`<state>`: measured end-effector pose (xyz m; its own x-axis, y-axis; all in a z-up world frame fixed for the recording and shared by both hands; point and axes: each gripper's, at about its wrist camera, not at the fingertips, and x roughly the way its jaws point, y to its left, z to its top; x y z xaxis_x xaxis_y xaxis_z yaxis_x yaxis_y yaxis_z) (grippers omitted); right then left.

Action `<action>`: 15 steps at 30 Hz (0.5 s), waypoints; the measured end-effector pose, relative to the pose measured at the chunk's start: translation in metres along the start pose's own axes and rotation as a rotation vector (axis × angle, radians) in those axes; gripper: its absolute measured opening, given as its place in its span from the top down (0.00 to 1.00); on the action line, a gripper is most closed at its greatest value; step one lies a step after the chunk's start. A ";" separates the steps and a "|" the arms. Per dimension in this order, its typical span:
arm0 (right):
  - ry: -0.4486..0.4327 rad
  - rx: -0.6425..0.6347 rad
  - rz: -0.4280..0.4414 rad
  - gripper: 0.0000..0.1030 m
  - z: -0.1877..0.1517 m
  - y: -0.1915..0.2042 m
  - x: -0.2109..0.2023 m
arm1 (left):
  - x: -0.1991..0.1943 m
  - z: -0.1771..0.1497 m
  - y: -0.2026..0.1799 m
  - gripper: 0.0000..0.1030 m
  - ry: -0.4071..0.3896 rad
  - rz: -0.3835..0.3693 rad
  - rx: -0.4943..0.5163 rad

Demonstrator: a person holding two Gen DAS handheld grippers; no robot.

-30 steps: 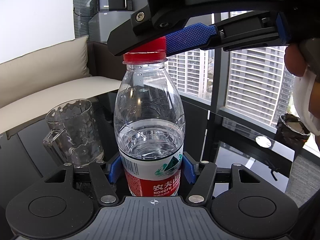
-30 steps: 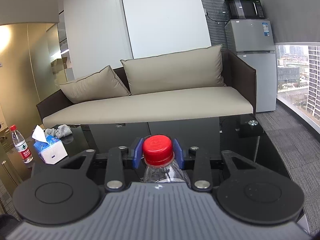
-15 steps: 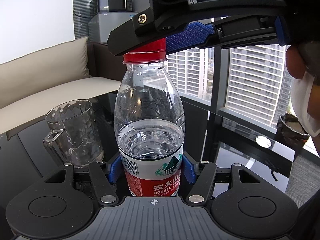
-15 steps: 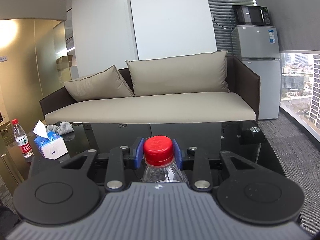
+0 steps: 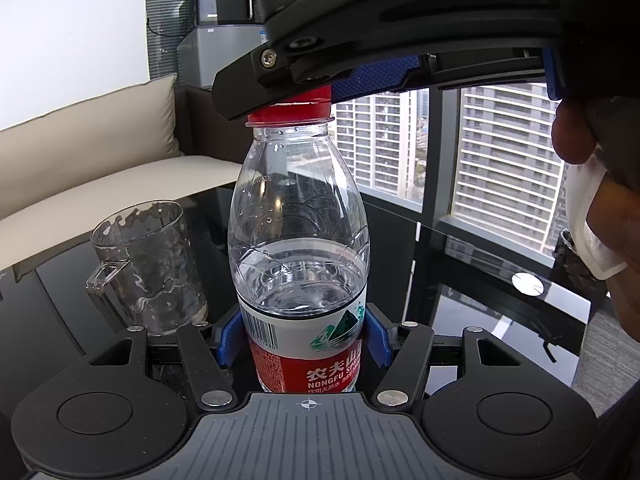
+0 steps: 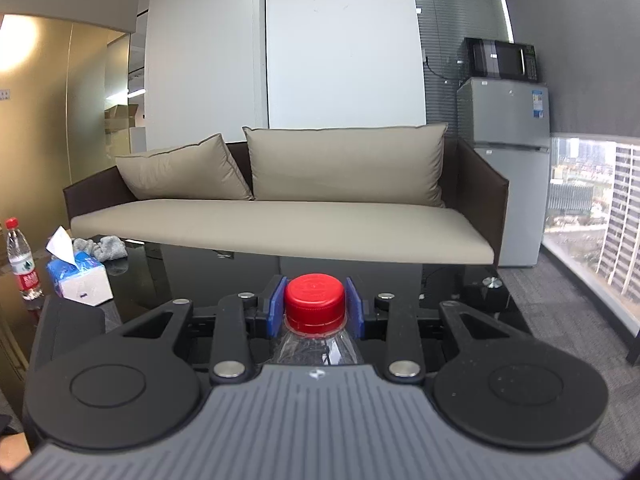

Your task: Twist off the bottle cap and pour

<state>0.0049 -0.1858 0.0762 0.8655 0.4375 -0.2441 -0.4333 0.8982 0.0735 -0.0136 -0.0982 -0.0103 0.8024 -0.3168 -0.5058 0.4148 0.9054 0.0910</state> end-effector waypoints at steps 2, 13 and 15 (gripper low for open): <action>-0.008 0.002 -0.010 0.68 -0.001 0.001 0.000 | 0.000 0.000 0.001 0.45 0.001 -0.001 -0.002; -0.002 -0.020 0.036 0.69 -0.001 -0.001 0.000 | 0.000 0.001 0.004 0.45 0.001 -0.005 0.001; 0.002 -0.024 0.057 0.69 0.000 -0.004 0.001 | 0.000 0.000 0.005 0.45 0.000 -0.009 0.000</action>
<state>0.0072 -0.1895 0.0756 0.8386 0.4883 -0.2416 -0.4883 0.8703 0.0640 -0.0111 -0.0943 -0.0098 0.7984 -0.3250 -0.5069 0.4222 0.9024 0.0863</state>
